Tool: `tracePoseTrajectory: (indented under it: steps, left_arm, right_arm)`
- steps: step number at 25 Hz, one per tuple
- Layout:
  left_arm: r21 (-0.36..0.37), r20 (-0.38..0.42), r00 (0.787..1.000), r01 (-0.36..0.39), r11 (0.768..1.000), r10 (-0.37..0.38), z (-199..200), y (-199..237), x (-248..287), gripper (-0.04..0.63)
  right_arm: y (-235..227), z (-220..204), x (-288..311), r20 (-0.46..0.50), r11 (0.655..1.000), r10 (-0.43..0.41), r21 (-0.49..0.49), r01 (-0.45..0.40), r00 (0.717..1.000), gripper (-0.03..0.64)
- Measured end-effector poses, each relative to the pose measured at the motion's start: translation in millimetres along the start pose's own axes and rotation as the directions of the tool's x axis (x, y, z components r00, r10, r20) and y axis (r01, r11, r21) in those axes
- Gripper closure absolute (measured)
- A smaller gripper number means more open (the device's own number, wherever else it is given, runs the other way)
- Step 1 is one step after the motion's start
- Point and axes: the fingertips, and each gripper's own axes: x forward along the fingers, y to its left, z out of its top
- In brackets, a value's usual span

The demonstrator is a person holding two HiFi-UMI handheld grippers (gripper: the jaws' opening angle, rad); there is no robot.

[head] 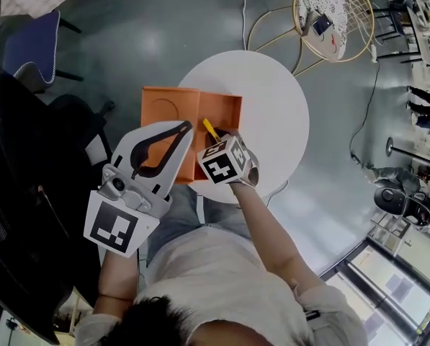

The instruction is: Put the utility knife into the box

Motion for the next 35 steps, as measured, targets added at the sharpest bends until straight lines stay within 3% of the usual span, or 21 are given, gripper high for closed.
tracePoseTrajectory:
  steps: [8,19,25,30,33,35]
  left_arm:
    - [-0.017,0.01,1.0,-0.016,1.0,0.017,-1,7,-5,0.586]
    - [-0.024,0.013,1.0,-0.013,1.0,0.013,-1,7,-5,0.586]
    - [-0.005,-0.002,1.0,-0.003,1.0,0.003,-3,2,-4,0.586]
    - [0.005,-0.005,1.0,-0.007,1.0,0.007,-3,-6,-3,0.586]
    - [0.007,-0.008,1.0,-0.018,1.0,0.018,-5,-13,-1,0.586]
    - [0.011,-0.014,1.0,-0.026,1.0,0.026,-6,-19,1,0.586]
  right_arm:
    - [8,-7,10,-0.086,0.993,-0.04,-0.115,0.03,0.996,0.546]
    - [8,-3,6,-0.066,0.996,-0.011,-0.088,0.005,0.998,0.52]
    - [6,13,-10,0.047,1.0,-0.004,-0.028,0.006,0.999,0.523]
    - [0,29,-32,0.181,1.0,-0.01,0.0,0.01,0.983,0.581]
    - [1,38,-45,0.276,0.997,0.042,0.058,-0.06,0.96,0.607]
    - [2,44,-58,0.368,0.986,0.095,0.092,-0.138,0.925,0.608]
